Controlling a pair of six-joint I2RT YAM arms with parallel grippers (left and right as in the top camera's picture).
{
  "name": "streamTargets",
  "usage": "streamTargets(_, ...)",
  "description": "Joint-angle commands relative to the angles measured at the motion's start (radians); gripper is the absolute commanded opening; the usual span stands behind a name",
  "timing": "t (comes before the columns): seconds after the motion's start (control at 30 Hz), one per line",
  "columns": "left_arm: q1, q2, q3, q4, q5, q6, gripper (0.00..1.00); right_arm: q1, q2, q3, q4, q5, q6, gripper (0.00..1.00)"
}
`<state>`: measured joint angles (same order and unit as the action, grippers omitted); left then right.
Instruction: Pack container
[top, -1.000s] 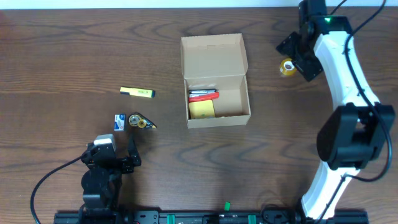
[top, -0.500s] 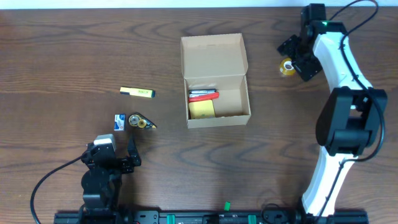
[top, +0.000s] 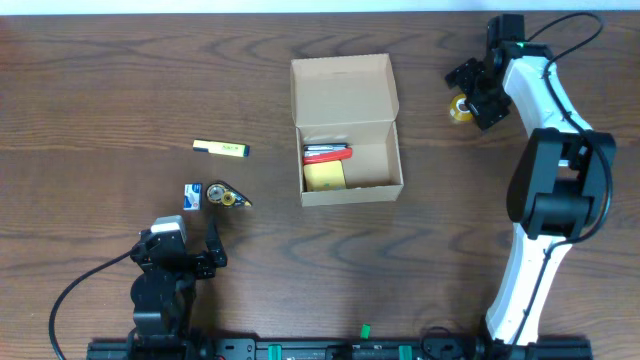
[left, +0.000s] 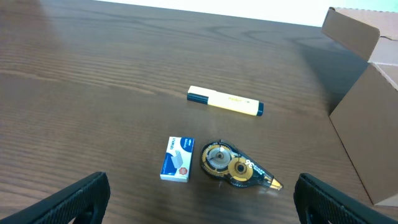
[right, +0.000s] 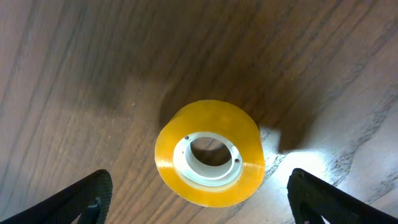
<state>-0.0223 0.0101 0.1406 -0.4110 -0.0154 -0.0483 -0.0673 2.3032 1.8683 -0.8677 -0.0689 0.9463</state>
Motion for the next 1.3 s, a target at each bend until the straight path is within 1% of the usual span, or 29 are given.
streamTargets(0.0,0.005,-0.006,-0.019,-0.006,-0.014,0.011,0.95,-0.006,0.022,-0.005,-0.005,-0.011,0.044,0.89)
streamTargets(0.17,0.005,-0.006,-0.019,-0.006,-0.014,0.011,0.95,-0.020,0.050,-0.005,-0.021,-0.068,0.069,0.86)
streamTargets(0.4,0.005,-0.006,-0.019,-0.006,-0.014,0.011,0.95,-0.039,0.072,-0.005,-0.055,-0.106,0.137,0.85)
streamTargets(0.77,0.005,-0.006,-0.019,-0.006,-0.014,0.011,0.95,-0.074,0.072,-0.004,-0.056,-0.142,0.164,0.80)
streamTargets(0.9,0.005,-0.006,-0.019,-0.006,-0.014,0.011,0.95,-0.071,0.072,-0.004,-0.078,-0.139,0.164,0.75)
streamTargets(1.07,0.005,-0.006,-0.019,-0.006,-0.014,0.011,0.95,-0.067,0.072,-0.002,-0.156,-0.137,0.164,0.72)
streamTargets(1.27,0.005,-0.006,-0.019,-0.006,-0.014,0.011,0.95,-0.049,0.072,0.063,-0.218,-0.027,0.154,0.71)
